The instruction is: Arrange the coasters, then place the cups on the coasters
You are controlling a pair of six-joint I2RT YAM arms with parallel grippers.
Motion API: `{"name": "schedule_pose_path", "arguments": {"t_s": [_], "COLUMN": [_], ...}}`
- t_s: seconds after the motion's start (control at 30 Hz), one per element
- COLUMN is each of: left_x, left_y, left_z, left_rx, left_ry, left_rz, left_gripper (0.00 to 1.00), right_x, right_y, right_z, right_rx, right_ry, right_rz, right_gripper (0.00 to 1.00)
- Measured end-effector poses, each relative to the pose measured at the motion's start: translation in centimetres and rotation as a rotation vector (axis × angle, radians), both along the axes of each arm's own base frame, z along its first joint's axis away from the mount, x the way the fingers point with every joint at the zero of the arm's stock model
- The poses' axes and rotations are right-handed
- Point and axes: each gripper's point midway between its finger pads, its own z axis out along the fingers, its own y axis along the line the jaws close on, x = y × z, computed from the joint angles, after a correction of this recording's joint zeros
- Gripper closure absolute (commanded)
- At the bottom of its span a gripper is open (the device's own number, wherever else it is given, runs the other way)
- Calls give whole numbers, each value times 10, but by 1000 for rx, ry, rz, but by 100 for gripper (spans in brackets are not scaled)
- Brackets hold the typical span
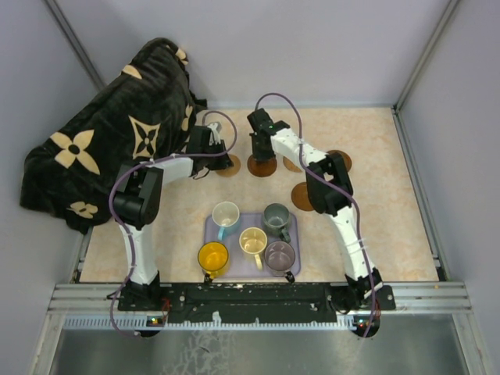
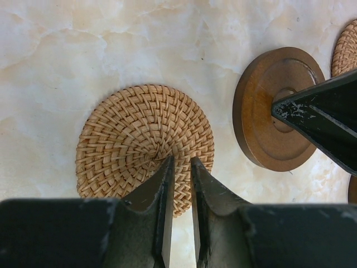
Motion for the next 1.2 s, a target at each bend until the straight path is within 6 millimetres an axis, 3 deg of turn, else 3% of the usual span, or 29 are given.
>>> {"name": "schedule_pose_path", "arguments": {"t_s": [1.0,1.2], "left_x": [8,12], "left_y": [6,6], "left_z": [1,18], "left_rx": [3,3], "left_ry": [-10,-49], "left_rz": [4,-7], "left_gripper": [76,75], "right_x": [15,16], "right_y": [8,7], "right_z": [2,6], "right_rx": [7,5], "right_ry": [-47,-61], "right_rz": [37,43], "right_gripper": [95,94]}}
